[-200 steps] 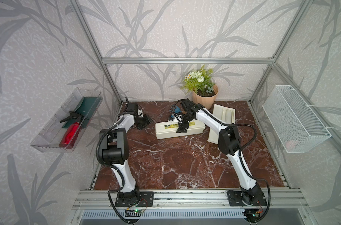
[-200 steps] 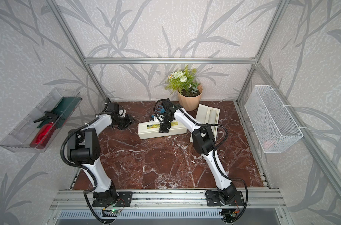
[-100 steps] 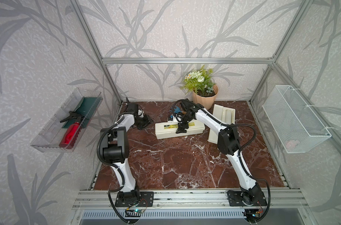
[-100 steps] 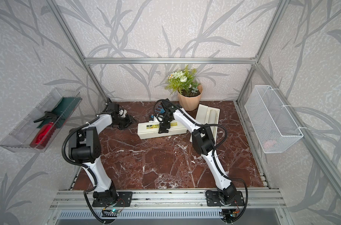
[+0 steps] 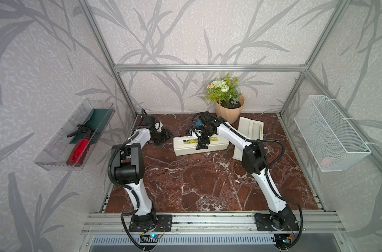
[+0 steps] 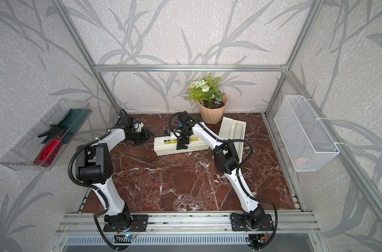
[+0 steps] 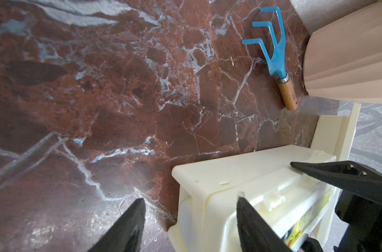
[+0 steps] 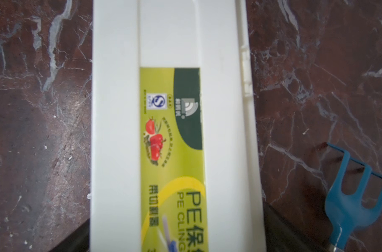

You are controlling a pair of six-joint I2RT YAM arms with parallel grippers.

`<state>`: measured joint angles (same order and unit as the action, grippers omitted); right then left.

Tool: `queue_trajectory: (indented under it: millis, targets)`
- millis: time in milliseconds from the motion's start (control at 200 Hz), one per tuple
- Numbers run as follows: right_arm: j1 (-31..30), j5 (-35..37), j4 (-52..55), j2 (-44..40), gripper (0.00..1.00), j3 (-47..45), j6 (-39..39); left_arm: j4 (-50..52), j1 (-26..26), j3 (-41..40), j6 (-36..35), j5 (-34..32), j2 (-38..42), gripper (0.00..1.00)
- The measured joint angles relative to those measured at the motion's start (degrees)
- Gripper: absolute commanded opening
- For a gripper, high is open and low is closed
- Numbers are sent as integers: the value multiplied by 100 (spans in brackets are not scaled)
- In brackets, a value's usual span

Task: Put plastic wrap rolls into dispensers
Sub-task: Close the lid on the plastic wrap cutting box.

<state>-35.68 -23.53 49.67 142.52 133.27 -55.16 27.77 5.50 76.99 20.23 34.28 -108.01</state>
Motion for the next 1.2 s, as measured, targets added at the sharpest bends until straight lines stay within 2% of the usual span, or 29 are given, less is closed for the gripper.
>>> queue_trajectory:
  millis: [95, 150, 340, 440, 615, 670, 955, 1200]
  targets:
    - [2, -7, 2, 13, 100, 4, -17, -136, -24, -243, -61, 44, 186, 82]
    - [4, -28, -4, 28, 100, 7, -20, -243, -39, -407, -101, 94, 321, 86]
    - [17, -96, -22, 70, 100, 7, -17, -470, -212, -675, -273, 356, 616, 85]
    - [22, -103, -33, 81, 100, 7, -17, -503, -350, -675, -404, 372, 619, 80]
    - [57, -175, -59, 116, 100, 7, 13, -428, -463, -643, -507, 365, 330, 61]
    - [76, -179, -118, 142, 100, 7, 39, -461, -433, -614, -470, 514, 275, 58]
    - [136, -195, -186, 168, 100, 7, 398, -660, -422, -621, -304, 612, 205, 55]
    - [278, -544, -173, 160, 100, 15, 1375, -671, -433, -514, -240, 579, 125, 55]
